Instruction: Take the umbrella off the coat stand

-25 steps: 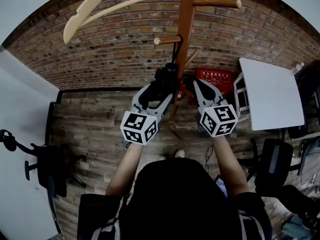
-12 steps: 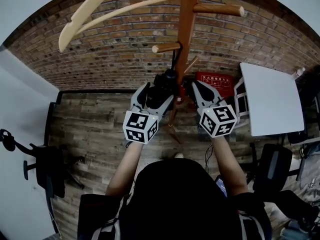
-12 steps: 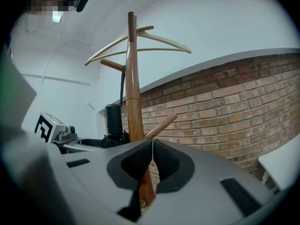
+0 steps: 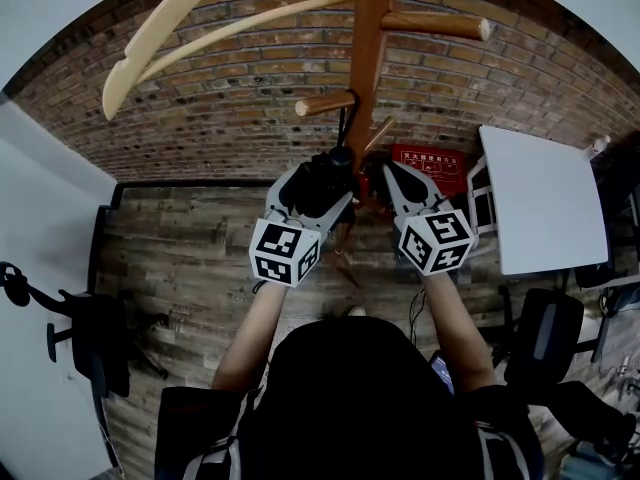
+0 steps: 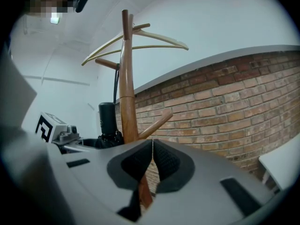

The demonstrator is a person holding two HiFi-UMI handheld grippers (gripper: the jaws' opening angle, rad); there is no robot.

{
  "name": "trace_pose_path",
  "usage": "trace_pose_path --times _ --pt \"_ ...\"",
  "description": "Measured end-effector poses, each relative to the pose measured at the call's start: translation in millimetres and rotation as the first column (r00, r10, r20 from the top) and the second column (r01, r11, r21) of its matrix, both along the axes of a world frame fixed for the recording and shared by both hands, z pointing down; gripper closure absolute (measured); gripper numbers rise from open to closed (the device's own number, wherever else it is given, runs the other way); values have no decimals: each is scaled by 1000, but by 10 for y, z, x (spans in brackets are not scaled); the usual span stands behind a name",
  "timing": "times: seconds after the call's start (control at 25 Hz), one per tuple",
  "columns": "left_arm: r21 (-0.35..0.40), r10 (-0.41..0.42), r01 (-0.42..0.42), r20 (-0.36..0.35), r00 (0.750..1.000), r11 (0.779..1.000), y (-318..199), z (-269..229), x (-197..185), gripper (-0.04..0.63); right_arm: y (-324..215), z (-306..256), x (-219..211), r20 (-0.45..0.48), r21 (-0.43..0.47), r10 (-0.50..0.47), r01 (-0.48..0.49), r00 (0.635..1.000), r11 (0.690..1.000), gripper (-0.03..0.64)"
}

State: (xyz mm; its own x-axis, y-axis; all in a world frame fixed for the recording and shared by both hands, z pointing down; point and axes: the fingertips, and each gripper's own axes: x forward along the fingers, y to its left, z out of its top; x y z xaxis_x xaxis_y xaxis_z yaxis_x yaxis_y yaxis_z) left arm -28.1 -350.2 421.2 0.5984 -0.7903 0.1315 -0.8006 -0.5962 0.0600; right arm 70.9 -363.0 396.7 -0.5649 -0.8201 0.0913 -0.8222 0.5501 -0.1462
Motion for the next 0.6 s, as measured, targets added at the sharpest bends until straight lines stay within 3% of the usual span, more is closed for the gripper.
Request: trace_pose_path --times 0.6 --pt "-1 44 -44 10 999 999 -35 22 119 201 -16 78 42 -13 -21 -17 17 1000 1000 586"
